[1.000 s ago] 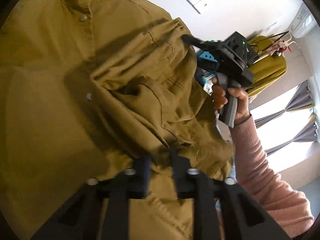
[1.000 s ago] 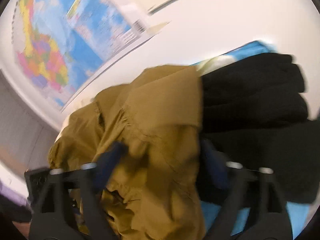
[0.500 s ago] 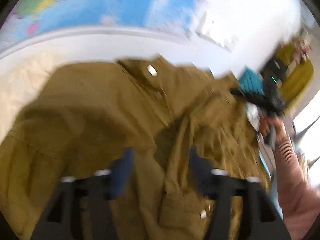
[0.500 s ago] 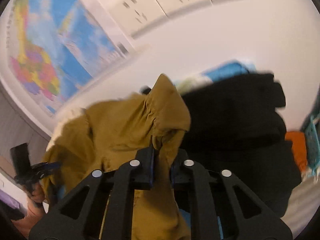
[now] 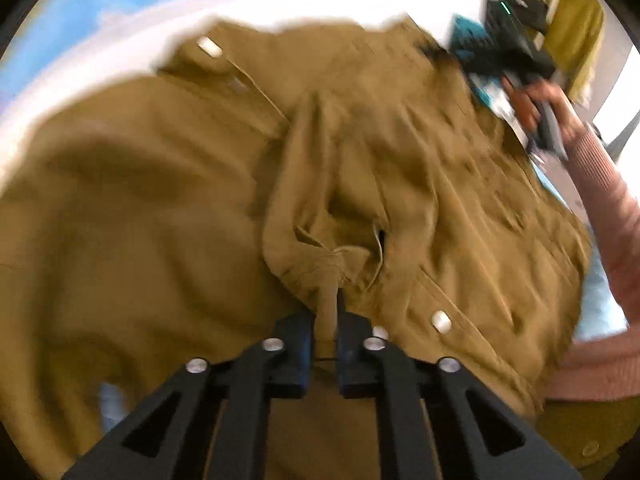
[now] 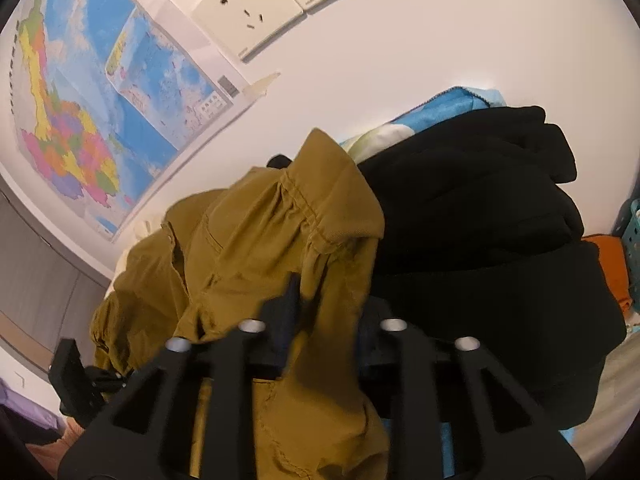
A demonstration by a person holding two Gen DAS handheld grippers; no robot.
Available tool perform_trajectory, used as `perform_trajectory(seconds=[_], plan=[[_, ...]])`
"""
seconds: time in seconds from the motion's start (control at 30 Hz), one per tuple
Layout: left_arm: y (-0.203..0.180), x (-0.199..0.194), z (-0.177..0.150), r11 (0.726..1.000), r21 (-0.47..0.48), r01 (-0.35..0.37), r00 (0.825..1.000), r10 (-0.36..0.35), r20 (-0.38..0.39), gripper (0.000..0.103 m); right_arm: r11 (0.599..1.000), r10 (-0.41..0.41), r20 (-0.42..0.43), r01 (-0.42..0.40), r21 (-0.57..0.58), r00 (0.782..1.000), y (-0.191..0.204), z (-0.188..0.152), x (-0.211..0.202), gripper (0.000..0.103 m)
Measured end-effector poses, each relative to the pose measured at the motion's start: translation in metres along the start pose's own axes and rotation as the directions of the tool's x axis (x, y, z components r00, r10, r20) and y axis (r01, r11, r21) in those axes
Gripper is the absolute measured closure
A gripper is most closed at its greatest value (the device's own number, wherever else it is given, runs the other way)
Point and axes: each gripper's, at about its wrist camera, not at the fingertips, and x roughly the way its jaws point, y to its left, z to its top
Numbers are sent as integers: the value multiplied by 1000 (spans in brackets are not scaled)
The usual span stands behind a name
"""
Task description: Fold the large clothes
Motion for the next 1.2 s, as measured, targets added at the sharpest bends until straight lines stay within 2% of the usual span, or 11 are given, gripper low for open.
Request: perform_trajectory(seconds=[0.23,0.3,0.4,0.47,0.5,0.6,0.67,0.7,0.87,1.07,1.2], plan=[[74,-45,37,979,-144,-145,979,163,125,97,999,16,84,-13,-33,996,6,11,-14,93],[90,-30,44,967,-160,-197,974,212,84,97,1000,-7,64,7,-9,998,-1,13,-5,93],[104,3,43,968,-180,-173,985,174,-15,87,996,-87,18,87,18,996,-9,10,13,91],[110,20,41,957,-191,-216,976,208,-61,83,988,-152,36,151,39,988,-9,9,9,58],[112,23,39,957,-186,-221,975,212,-68,82,984,-178,78,176,34,981,-5,8,1,53],[113,16,38,961,-213,-175,985,170,-40,57,971,-234,197,240,-8,952,18,5,-29,47],[110,3,35,964,-213,-157,987,159,-5,28,968,-202,255,232,-93,946,48,-4,-41,47],[107,-7,31,964,-202,-171,984,179,20,27,964,-171,257,216,-156,951,66,-9,-42,47],[94,-61,4,959,-168,-227,957,252,147,25,876,-30,68,59,-479,997,163,-42,15,48],[117,-128,-48,873,-311,-377,880,442,175,25,757,-25,-166,-90,-648,986,242,-82,124,55],[141,-147,-92,797,-435,-419,851,512,119,22,797,-50,-277,-129,-590,960,249,-88,181,58]])
